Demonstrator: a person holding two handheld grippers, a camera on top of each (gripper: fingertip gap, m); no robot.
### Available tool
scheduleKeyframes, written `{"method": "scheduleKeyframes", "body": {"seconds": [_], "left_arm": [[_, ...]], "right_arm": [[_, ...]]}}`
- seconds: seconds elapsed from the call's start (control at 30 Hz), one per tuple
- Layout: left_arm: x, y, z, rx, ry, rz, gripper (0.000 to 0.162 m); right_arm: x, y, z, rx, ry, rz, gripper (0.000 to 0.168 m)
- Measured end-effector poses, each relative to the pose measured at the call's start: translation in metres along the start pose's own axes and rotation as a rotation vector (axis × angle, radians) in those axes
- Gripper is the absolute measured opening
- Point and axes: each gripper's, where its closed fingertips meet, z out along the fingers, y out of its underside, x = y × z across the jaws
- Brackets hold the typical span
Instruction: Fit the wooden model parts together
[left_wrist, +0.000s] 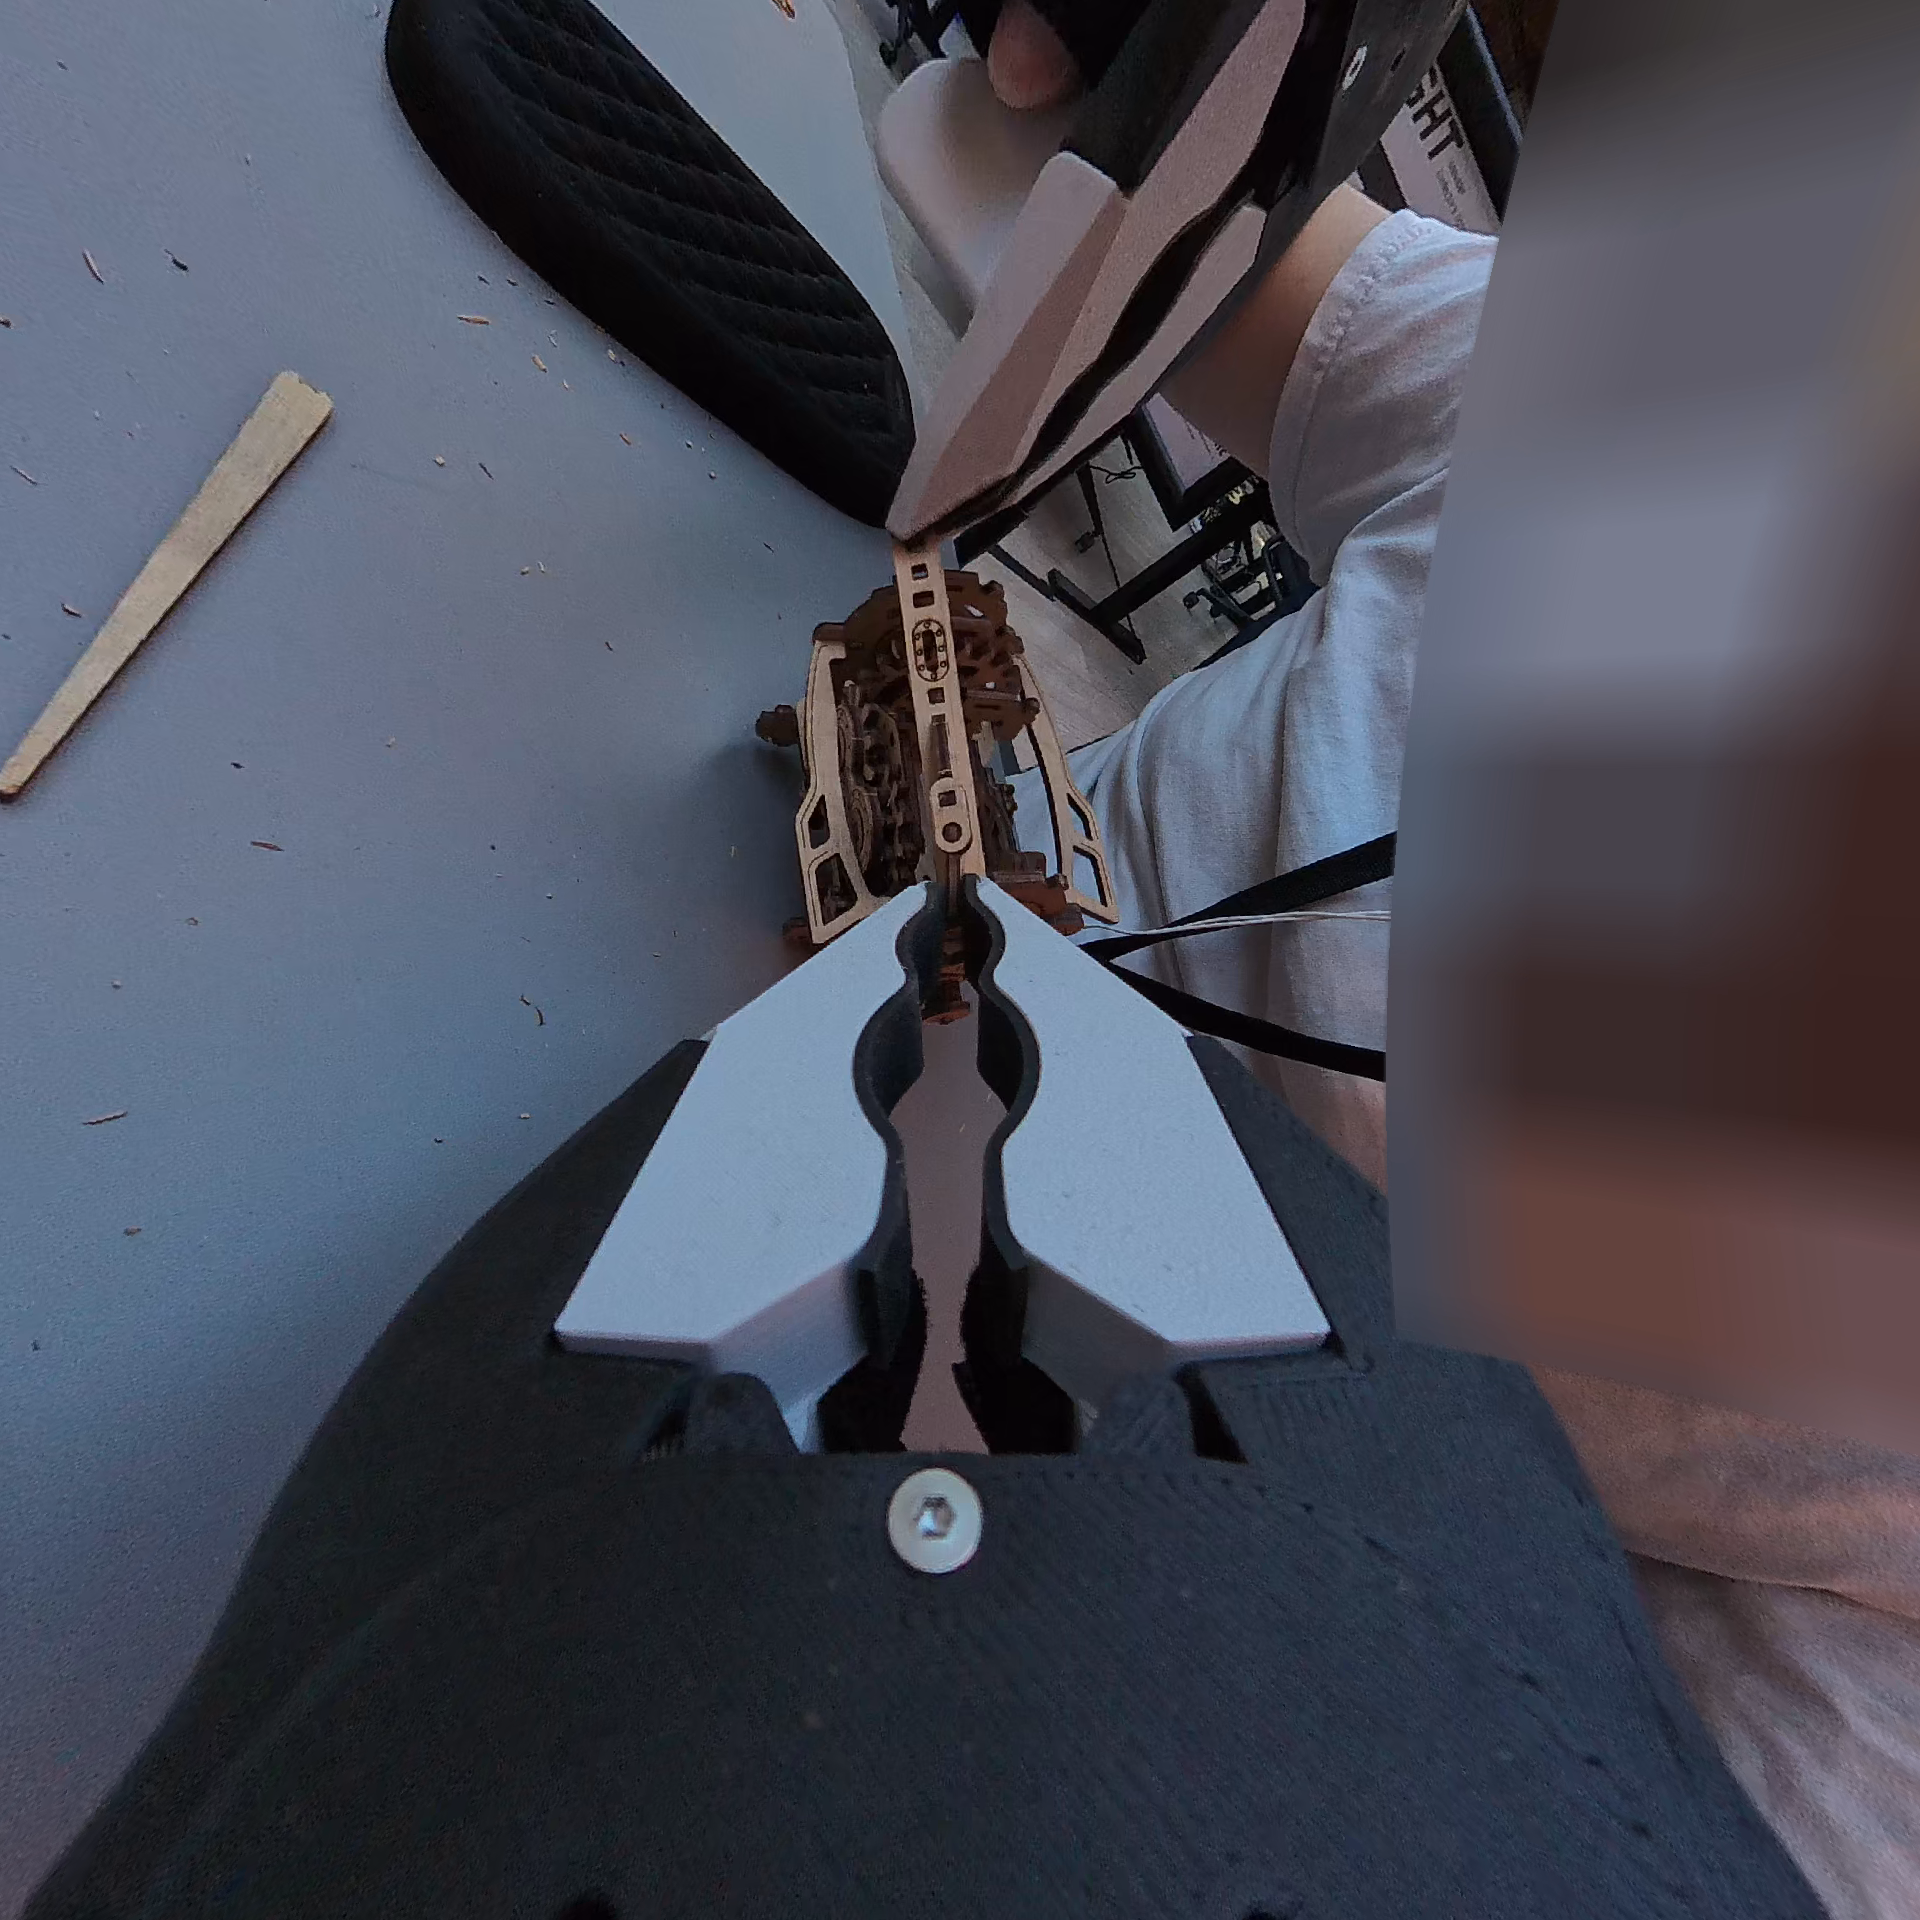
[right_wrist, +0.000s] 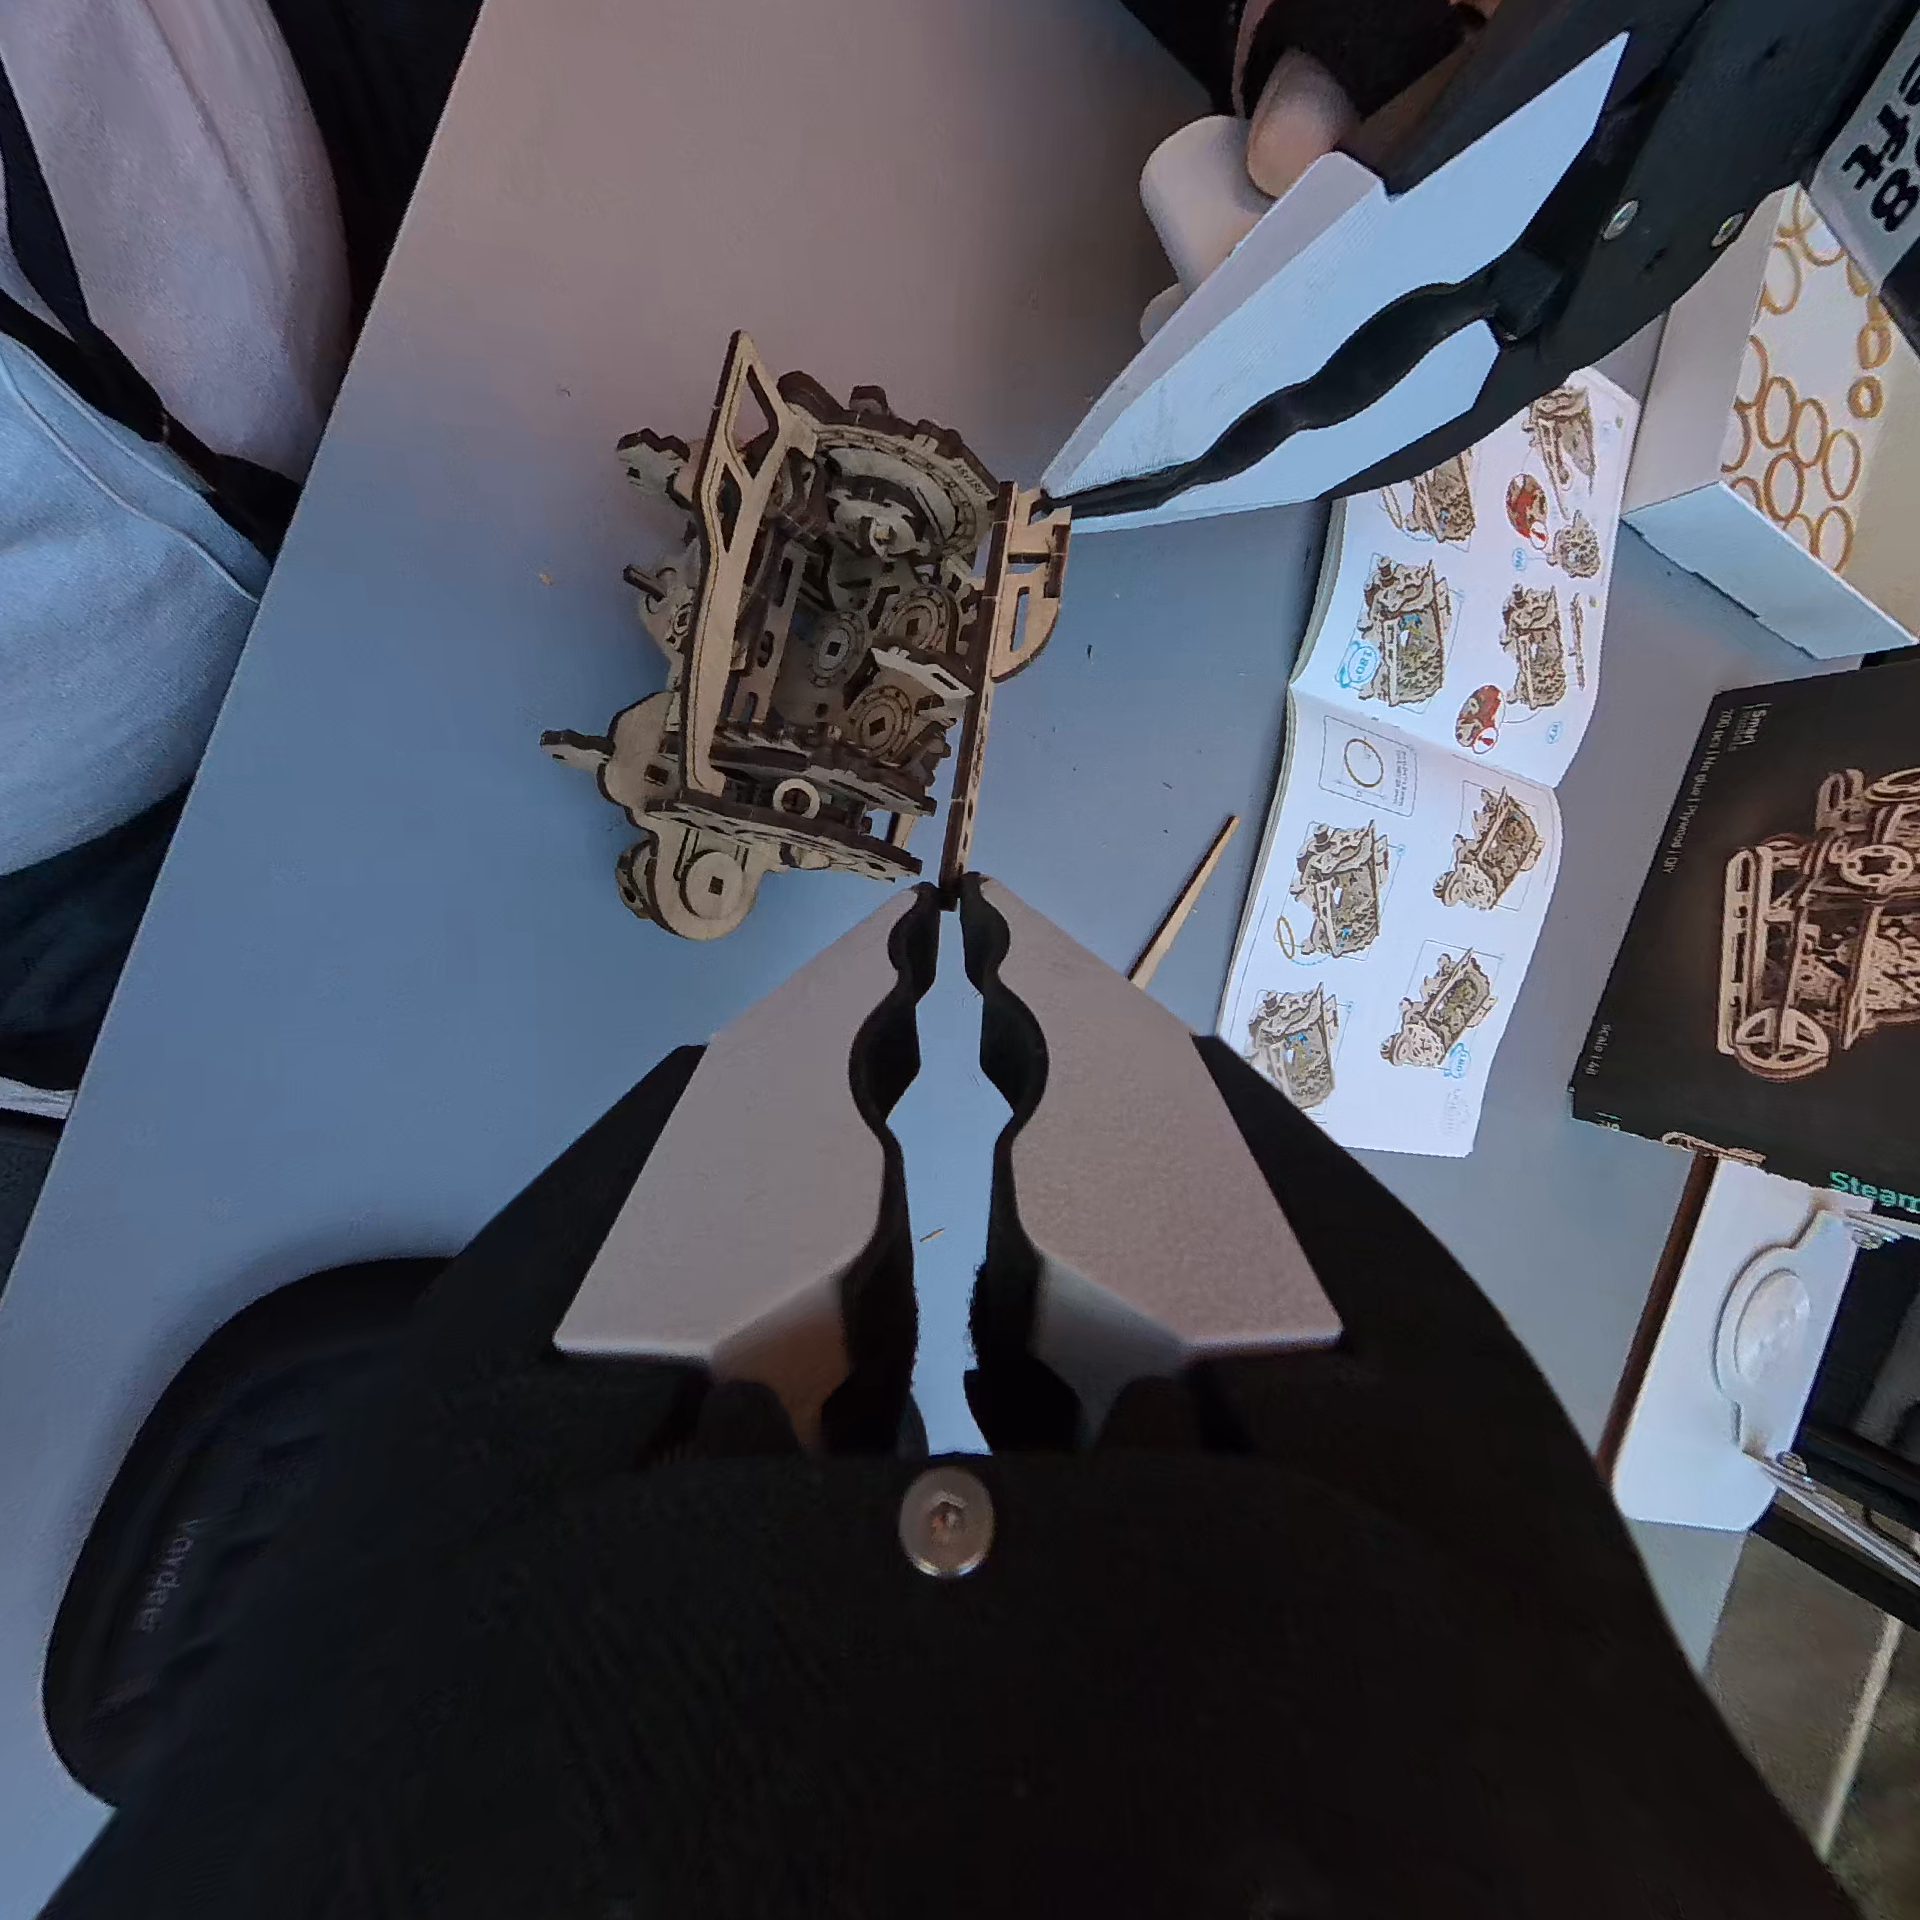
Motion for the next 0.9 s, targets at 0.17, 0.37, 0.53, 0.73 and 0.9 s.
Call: {"method": "scheduleKeyframes", "body": {"seconds": [0.17,0.37,0.53,0.73,0.9], "left_arm": [[0.0,0.001,0.0,-0.001,0.01,-0.002,0.0],[0.0,0.001,0.0,-0.005,0.019,-0.004,0.0],[0.001,0.002,0.001,-0.01,0.019,0.005,0.0],[0.002,0.003,0.002,-0.013,0.022,0.005,0.001],[0.003,0.003,0.003,-0.019,0.024,0.01,0.001]], "right_arm": [[-0.002,-0.004,-0.003,0.021,-0.036,0.036,0.003],[-0.006,-0.006,-0.004,0.009,-0.072,0.047,0.003],[-0.008,-0.009,-0.005,0.0,-0.092,0.051,0.004],[-0.014,-0.011,-0.005,-0.015,-0.125,0.054,0.004],[-0.014,-0.009,-0.004,-0.027,-0.121,0.043,0.004]]}}
